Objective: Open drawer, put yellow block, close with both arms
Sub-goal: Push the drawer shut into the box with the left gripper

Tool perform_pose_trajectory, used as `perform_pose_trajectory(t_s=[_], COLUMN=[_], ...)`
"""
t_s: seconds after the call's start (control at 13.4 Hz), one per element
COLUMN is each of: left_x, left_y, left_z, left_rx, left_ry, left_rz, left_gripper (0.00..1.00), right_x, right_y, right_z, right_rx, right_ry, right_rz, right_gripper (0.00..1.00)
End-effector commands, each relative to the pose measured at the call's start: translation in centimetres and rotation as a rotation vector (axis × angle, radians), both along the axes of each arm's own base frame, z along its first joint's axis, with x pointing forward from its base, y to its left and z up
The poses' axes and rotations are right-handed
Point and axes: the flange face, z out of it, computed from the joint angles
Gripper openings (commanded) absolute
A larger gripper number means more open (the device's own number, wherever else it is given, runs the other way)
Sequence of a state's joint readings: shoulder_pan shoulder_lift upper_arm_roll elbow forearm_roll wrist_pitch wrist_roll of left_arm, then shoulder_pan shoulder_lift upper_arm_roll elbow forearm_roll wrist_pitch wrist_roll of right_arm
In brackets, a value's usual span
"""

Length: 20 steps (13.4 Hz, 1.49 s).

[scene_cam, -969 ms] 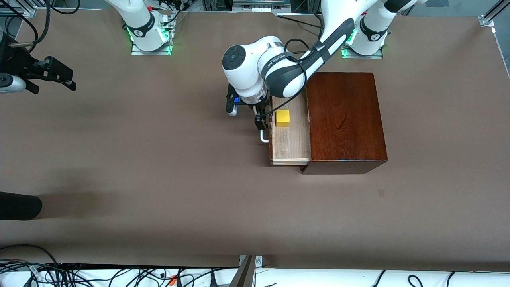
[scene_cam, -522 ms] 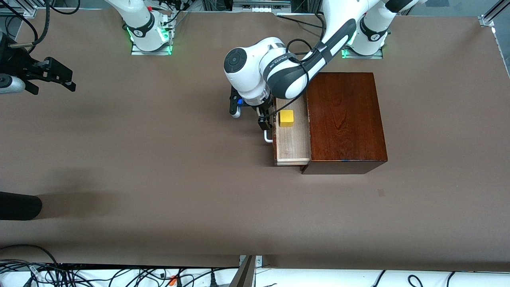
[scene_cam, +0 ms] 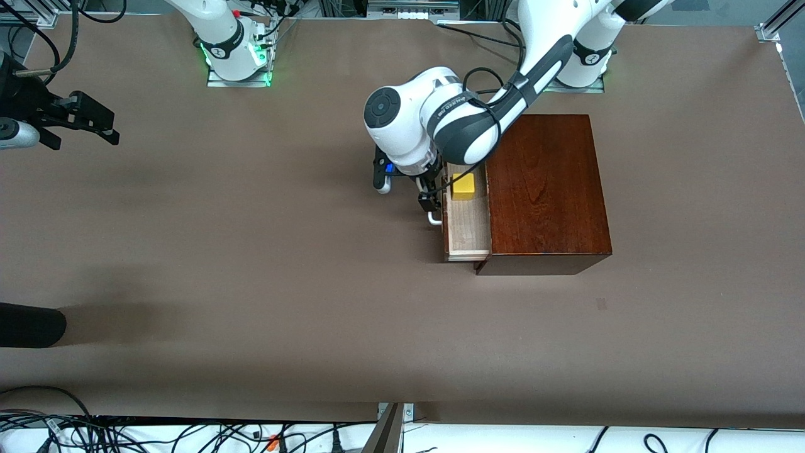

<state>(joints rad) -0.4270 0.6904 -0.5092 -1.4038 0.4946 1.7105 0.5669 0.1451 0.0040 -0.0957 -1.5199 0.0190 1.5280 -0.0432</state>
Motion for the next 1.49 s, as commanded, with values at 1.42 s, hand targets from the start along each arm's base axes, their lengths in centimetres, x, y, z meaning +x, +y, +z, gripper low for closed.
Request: perform_pose_trajectory(t_s=[1.42], left_x=[2.2], left_y=[9.6], left_z=[1.2], left_rx=[0.130], left_ry=[-0.031], left_rz=[0.018], left_gripper=[1.00], right_x=[0.2], right_y=[-0.6], right_z=[0.5], right_rx=[-0.004], right_ry=[-0.008], right_rz=[-0.013], right_gripper=[1.00])
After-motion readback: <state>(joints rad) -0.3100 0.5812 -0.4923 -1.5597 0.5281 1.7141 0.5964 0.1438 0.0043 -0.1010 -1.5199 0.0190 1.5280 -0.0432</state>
